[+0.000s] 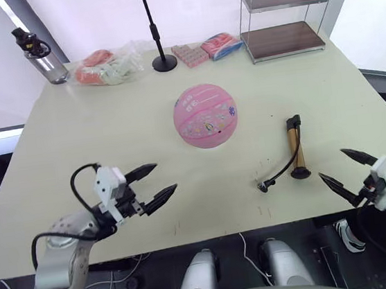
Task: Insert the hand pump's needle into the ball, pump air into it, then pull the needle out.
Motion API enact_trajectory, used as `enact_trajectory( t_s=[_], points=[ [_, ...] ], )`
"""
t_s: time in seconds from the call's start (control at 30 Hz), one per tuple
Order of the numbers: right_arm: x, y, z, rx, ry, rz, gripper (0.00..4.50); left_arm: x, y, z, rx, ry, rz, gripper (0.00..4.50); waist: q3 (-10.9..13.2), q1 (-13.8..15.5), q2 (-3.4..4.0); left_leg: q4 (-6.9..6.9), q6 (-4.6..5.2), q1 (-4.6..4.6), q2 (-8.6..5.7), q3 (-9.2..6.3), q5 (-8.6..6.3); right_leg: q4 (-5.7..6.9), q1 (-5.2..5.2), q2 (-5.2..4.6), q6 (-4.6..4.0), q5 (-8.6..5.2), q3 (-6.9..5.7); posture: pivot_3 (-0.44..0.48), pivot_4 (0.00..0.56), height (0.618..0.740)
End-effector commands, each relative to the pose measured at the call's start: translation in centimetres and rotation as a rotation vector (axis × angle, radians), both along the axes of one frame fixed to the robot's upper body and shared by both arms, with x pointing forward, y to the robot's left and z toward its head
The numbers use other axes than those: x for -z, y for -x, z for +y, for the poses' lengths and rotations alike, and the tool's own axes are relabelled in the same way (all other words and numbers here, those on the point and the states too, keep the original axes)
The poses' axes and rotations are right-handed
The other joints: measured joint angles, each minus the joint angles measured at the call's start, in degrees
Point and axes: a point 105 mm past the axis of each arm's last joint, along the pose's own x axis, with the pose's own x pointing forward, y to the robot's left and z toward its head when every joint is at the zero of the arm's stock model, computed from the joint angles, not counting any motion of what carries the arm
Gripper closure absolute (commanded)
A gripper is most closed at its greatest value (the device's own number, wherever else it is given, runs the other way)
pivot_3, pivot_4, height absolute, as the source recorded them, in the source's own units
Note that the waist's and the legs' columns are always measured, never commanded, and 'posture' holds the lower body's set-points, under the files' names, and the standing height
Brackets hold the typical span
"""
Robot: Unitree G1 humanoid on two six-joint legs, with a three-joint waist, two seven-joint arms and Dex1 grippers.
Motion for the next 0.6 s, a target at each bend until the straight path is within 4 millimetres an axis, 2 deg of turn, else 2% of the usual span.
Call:
enact_trajectory(
  t_s=[0.03, 0.27, 0.6],
  points=[
    [-1.1, 0.3, -2.1, 0.006, -0.068, -0.003, 0.02, 1.3, 0.9, 3.6, -0.205, -0.011, 0.020, 0.00, 0.0, 0.0, -0.02, 0.01, 0.00, -0.01, 0.03, 0.00, 0.00, 0.00, -0.01, 0.03, 0.00, 0.00, 0.00, 0.000, 0.150, 0.731],
    [-0.9, 0.9, -4.4, -0.042, -0.099, 0.059, 0.02, 3.1, 3.1, 5.9, -0.356, -0.018, 0.054, 0.00, 0.0, 0.0, -0.05, 0.04, 0.01, 0.11, 0.10, 0.18, 0.00, 0.00, 0.04, 0.05, -0.01, 0.02, 0.10, 0.000, 0.150, 0.731],
    [-0.9, 0.6, -4.2, -0.079, -0.093, 0.059, 0.02, 4.0, 4.2, 6.6, -0.408, -0.084, 0.066, 0.00, 0.0, 0.0, -0.05, 0.04, 0.00, 0.64, 0.35, 0.49, -0.01, 0.01, 0.39, 0.22, -0.08, -0.18, 0.30, 0.000, 0.150, 0.731]
  ],
)
